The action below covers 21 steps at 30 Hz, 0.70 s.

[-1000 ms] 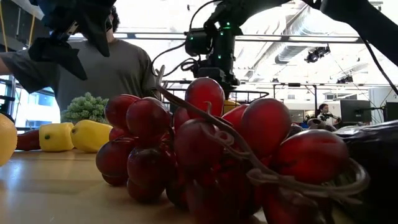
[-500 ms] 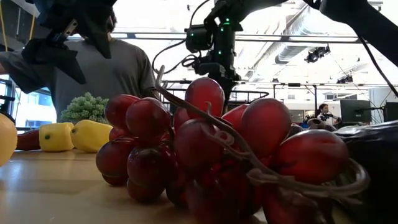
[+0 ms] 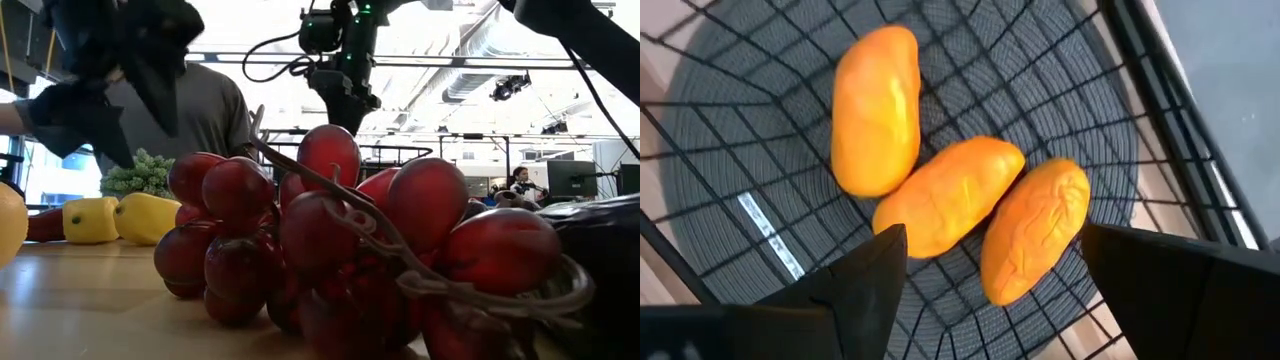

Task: Build produce basket
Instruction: Put the middle left yellow lemon into the black wire basket

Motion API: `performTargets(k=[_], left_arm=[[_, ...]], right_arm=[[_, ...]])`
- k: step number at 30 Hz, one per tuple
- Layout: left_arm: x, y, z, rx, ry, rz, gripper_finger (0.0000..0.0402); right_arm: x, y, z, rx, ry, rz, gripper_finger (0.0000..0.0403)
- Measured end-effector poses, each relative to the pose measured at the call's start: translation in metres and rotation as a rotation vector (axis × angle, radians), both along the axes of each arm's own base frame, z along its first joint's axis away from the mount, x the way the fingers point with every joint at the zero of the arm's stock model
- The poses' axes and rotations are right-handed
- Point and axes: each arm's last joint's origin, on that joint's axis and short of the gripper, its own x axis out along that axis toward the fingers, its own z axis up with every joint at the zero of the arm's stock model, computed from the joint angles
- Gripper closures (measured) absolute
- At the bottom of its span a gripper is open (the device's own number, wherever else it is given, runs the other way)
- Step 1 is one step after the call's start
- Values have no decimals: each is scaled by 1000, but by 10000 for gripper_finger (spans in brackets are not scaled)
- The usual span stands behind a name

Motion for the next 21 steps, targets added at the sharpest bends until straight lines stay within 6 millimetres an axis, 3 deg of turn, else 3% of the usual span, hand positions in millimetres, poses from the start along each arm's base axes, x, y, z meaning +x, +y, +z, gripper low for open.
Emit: performTargets(k=[21], left_arm=[[23, 10, -49, 89, 178, -53, 87]], right_arm=[[-3, 1, 1, 11, 26, -1, 121]])
